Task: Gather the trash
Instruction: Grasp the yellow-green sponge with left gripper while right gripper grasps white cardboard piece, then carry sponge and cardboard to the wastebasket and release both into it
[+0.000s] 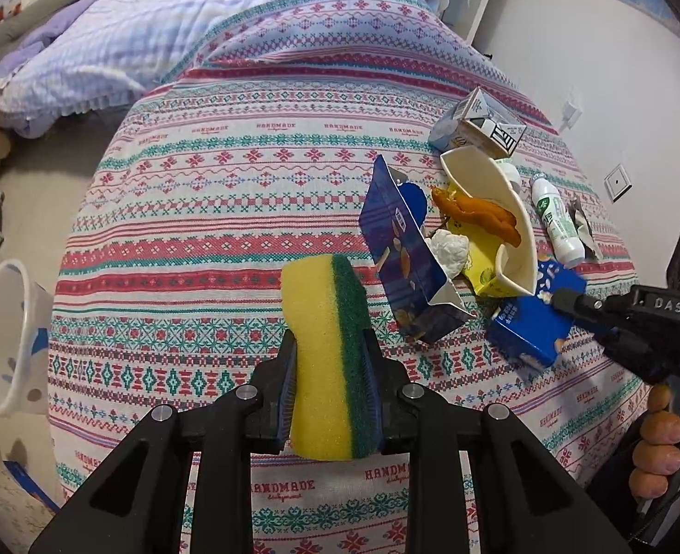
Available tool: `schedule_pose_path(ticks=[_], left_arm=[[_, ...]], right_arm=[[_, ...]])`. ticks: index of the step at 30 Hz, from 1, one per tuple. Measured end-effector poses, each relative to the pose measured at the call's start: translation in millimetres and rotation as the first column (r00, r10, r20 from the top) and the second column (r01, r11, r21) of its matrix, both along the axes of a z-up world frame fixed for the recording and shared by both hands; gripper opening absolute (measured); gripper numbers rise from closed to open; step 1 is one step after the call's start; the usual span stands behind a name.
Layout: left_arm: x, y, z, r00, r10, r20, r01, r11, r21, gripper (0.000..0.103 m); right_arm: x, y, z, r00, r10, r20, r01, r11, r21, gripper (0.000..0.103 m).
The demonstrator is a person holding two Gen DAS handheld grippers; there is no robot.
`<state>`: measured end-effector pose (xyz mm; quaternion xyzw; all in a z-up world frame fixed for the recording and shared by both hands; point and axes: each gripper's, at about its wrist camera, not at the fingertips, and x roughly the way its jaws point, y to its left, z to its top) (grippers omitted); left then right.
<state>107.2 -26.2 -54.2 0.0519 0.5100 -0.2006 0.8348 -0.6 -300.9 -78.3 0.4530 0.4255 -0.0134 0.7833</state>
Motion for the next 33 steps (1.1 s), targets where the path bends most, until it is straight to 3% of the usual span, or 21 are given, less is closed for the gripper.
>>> schedule_pose_path(ticks=[8, 15, 18, 24, 33], left_arm=[[-2, 13, 7, 1.000, 0.008, 0.015, -0.008, 0.999, -0.038, 0.027], [-3, 41, 17, 0.998, 0.047, 0.032, -0.044, 0.995, -0.086, 0.027], [-2, 57, 19, 0.997, 0.071, 0.036, -0.067, 0.992, -0.103, 0.027], [0, 91, 20, 0.993, 0.117, 0.033, -0.111, 0.985, -0.132, 0.027], [4, 160, 26, 0.975, 0.219, 0.034, -0.208, 0.958, -0.196, 0.027]], right_arm=[[-15, -3, 35, 0.996, 0.010, 0.085, 0.003, 0.989, -0.146, 0.000], [-38, 26, 74, 0.975, 0.049, 0.218, 0.022, 0.949, -0.313, 0.000], [-42, 42, 82, 0.967, 0.071, 0.247, 0.019, 0.938, -0.345, 0.000], [-49, 58, 76, 0.962, 0.076, 0.263, 0.014, 0.947, -0.322, 0.000], [-40, 120, 99, 0.904, 0.206, 0.374, -0.089, 0.948, -0.307, 0.000]])
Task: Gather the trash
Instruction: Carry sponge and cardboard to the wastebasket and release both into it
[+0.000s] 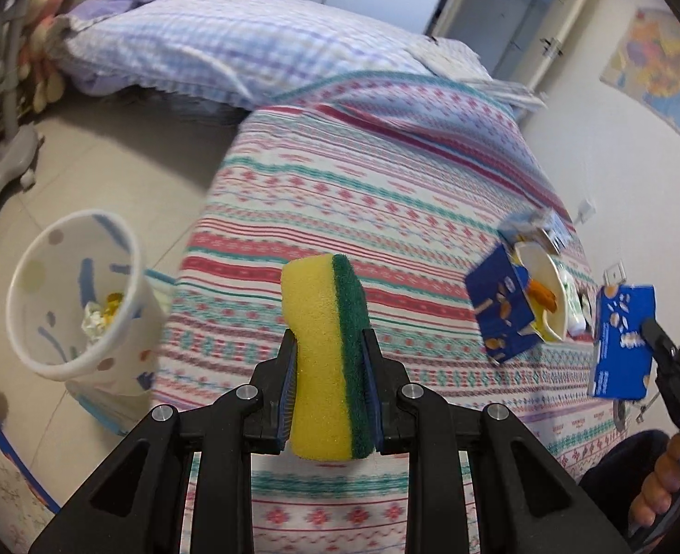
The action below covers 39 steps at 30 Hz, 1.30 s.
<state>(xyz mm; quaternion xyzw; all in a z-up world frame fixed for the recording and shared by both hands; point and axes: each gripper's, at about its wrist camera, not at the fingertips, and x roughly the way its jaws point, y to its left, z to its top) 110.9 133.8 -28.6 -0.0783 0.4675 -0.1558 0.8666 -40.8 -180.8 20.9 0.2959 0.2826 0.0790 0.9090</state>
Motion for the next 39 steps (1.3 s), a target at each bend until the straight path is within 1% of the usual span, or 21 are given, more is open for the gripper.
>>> schedule_pose_path(ticks=[2, 5, 7, 10, 12, 14, 16, 17, 23, 26, 28, 29, 31, 35, 39], left_arm=[[4, 20, 0, 0.999, 0.035, -0.006, -0.036, 0.999, -0.020, 0.027], [9, 60, 4, 0.993, 0.117, -0.007, -0.117, 0.992, -0.055, 0.027], [13, 92, 6, 0.981, 0.191, -0.010, -0.192, 0.979, -0.072, 0.027], [19, 138, 5, 0.952, 0.303, -0.040, -0.305, 0.948, -0.092, 0.027], [22, 166, 0, 0.928, 0.365, -0.073, -0.370, 0.925, -0.086, 0.027], [25, 187, -6, 0.902, 0.420, -0.103, -0.427, 0.901, -0.070, 0.027], [29, 200, -12, 0.883, 0.452, -0.128, -0.462, 0.884, -0.069, 0.027], [30, 205, -15, 0.876, 0.462, -0.140, -0.474, 0.878, -0.070, 0.027], [47, 216, -30, 0.854, 0.485, -0.189, -0.504, 0.861, -0.065, 0.027], [55, 223, -35, 0.834, 0.514, -0.198, -0.536, 0.841, -0.071, 0.028], [61, 230, -40, 0.810, 0.548, -0.208, -0.571, 0.818, -0.069, 0.032], [63, 232, -42, 0.801, 0.557, -0.217, -0.581, 0.811, -0.064, 0.035], [67, 235, -47, 0.791, 0.568, -0.228, -0.591, 0.805, -0.047, 0.051], [68, 236, -46, 0.797, 0.565, -0.213, -0.584, 0.811, -0.036, 0.053], [62, 247, -44, 0.777, 0.594, -0.211, -0.616, 0.786, -0.055, 0.053]], right_arm=[[8, 17, -1, 0.999, 0.043, -0.003, -0.043, 0.999, -0.001, 0.000], [22, 40, -4, 0.995, 0.098, -0.012, -0.098, 0.995, -0.014, 0.000], [30, 54, -7, 0.992, 0.127, -0.021, -0.128, 0.992, -0.012, 0.000], [42, 70, -13, 0.986, 0.165, -0.036, -0.165, 0.986, 0.001, 0.000], [51, 82, -16, 0.979, 0.200, -0.044, -0.199, 0.980, 0.021, 0.000], [62, 97, -20, 0.969, 0.244, -0.048, -0.241, 0.969, 0.046, 0.000], [72, 111, -23, 0.959, 0.276, -0.054, -0.273, 0.960, 0.058, 0.000], [79, 121, -25, 0.952, 0.299, -0.060, -0.296, 0.953, 0.065, 0.000], [112, 173, -34, 0.919, 0.386, -0.077, -0.378, 0.921, 0.098, 0.000], [134, 204, -35, 0.902, 0.427, -0.071, -0.416, 0.900, 0.130, 0.000], [146, 220, -37, 0.891, 0.450, -0.066, -0.438, 0.888, 0.142, 0.000], [152, 228, -38, 0.886, 0.459, -0.067, -0.446, 0.883, 0.145, 0.000], [164, 247, -41, 0.878, 0.473, -0.075, -0.460, 0.876, 0.141, 0.000], [185, 283, -47, 0.859, 0.505, -0.085, -0.495, 0.861, 0.116, 0.000], [205, 309, -55, 0.843, 0.527, -0.104, -0.520, 0.849, 0.089, 0.001]])
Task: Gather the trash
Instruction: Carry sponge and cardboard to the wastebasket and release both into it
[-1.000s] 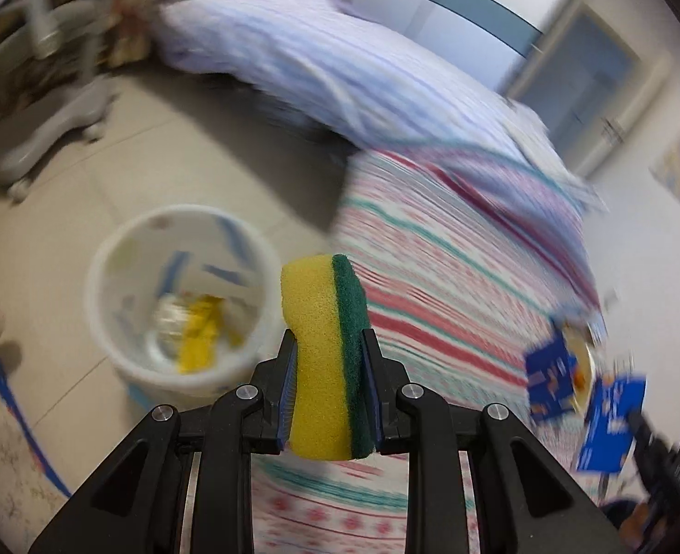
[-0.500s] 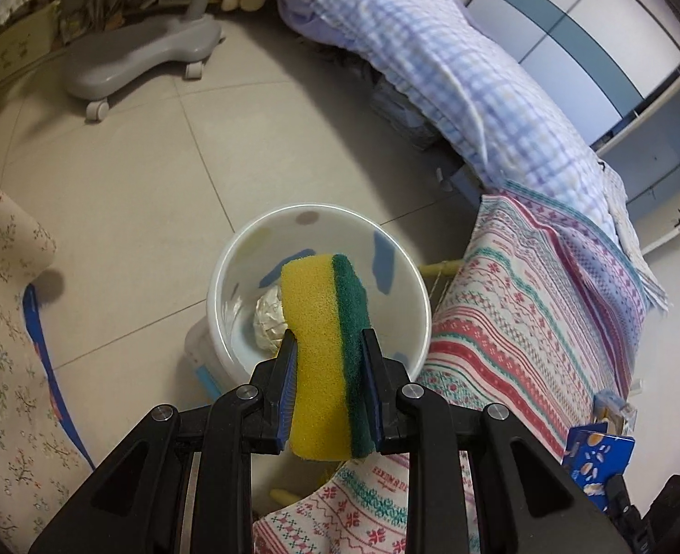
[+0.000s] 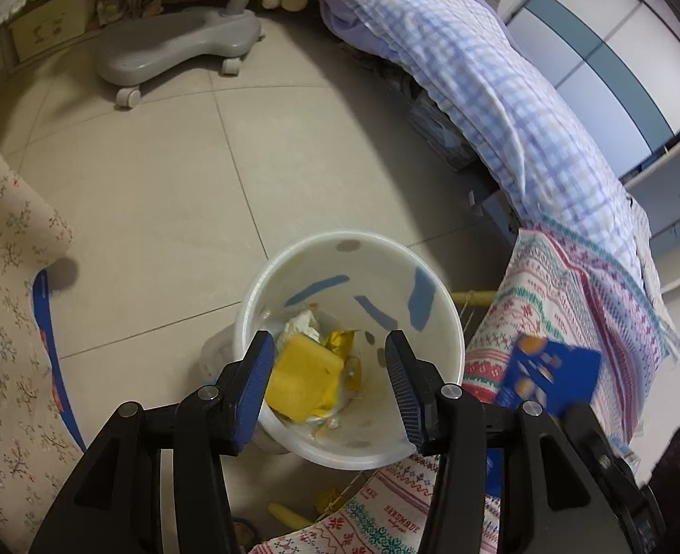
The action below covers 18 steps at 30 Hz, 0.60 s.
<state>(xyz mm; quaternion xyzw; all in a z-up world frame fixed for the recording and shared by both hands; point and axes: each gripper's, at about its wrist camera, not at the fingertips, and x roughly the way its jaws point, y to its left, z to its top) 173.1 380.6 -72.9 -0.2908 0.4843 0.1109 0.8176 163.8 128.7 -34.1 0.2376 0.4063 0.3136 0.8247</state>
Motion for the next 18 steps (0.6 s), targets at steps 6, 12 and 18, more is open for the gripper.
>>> schedule_pose_path(ticks=[6, 12, 18], left_arm=[[0, 4, 2, 1.000, 0.015, 0.009, -0.015, 1.000, -0.015, 0.053], [5, -4, 3, 1.000, -0.007, 0.011, 0.007, 1.000, -0.015, 0.053], [12, -29, 13, 0.998, -0.064, 0.022, 0.064, 0.998, 0.011, 0.053]], right_arm=[[28, 21, -16, 0.999, -0.020, -0.029, 0.017, 0.995, -0.096, 0.023], [28, 0, -23, 0.998, -0.041, -0.040, 0.037, 0.994, -0.102, 0.041], [14, -44, -19, 0.996, -0.075, -0.047, 0.068, 0.989, -0.133, 0.041]])
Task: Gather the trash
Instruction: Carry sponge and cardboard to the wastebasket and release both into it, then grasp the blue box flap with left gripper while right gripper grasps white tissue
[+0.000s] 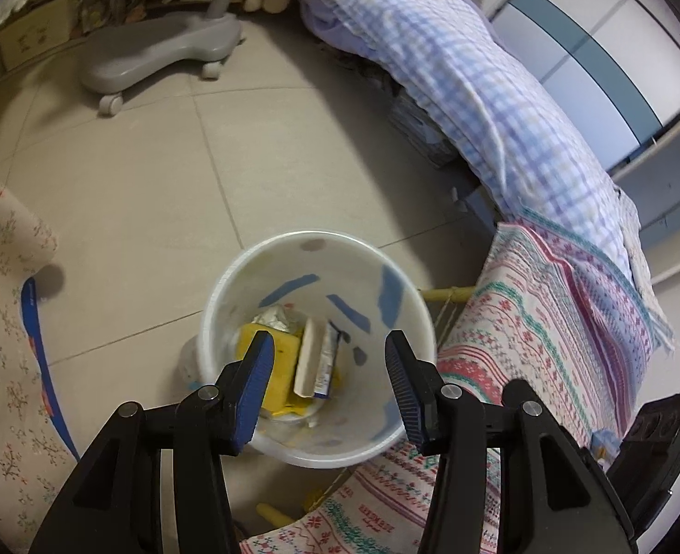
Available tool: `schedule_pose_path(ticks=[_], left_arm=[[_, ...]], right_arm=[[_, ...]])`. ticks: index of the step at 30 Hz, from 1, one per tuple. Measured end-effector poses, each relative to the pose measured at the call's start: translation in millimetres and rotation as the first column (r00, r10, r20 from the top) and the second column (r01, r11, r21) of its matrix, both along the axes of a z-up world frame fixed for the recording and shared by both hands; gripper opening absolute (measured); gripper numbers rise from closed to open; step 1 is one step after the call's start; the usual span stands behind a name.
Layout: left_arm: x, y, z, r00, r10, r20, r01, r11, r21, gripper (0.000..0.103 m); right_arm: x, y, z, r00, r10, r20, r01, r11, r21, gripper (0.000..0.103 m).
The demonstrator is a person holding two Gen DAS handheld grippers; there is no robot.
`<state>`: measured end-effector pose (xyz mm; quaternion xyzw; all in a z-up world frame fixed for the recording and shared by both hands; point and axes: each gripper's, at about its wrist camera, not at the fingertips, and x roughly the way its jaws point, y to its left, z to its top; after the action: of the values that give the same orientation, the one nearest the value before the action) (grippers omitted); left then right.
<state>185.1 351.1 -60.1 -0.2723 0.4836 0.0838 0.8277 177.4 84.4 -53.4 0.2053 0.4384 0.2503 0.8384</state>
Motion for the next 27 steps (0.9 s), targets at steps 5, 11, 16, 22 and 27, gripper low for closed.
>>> schedule_pose_path(ticks=[5, 11, 16, 22, 27], left_arm=[[10, -45, 14, 0.995, -0.096, 0.015, 0.095, 0.995, 0.029, 0.053], [16, -119, 29, 0.971, -0.235, 0.033, 0.233, 0.971, 0.057, 0.053], [9, -191, 41, 0.922, -0.381, 0.071, 0.379, 0.925, 0.042, 0.053], [-13, -280, 42, 0.831, -0.548, 0.095, 0.546, 0.836, 0.051, 0.056], [-31, -344, 39, 0.748, -0.652, 0.125, 0.654, 0.756, 0.032, 0.059]], right_arm=[[-23, -44, 23, 0.999, -0.013, 0.040, 0.014, 1.000, -0.027, 0.043], [-53, -109, 57, 0.996, -0.053, 0.074, 0.059, 0.995, -0.077, 0.044], [-77, -180, 94, 0.982, -0.135, 0.130, 0.153, 0.979, -0.134, 0.051], [-106, -269, 112, 0.940, -0.272, 0.206, 0.310, 0.934, -0.179, 0.056], [-105, -307, 70, 0.939, -0.335, 0.074, 0.341, 0.935, -0.097, 0.056]])
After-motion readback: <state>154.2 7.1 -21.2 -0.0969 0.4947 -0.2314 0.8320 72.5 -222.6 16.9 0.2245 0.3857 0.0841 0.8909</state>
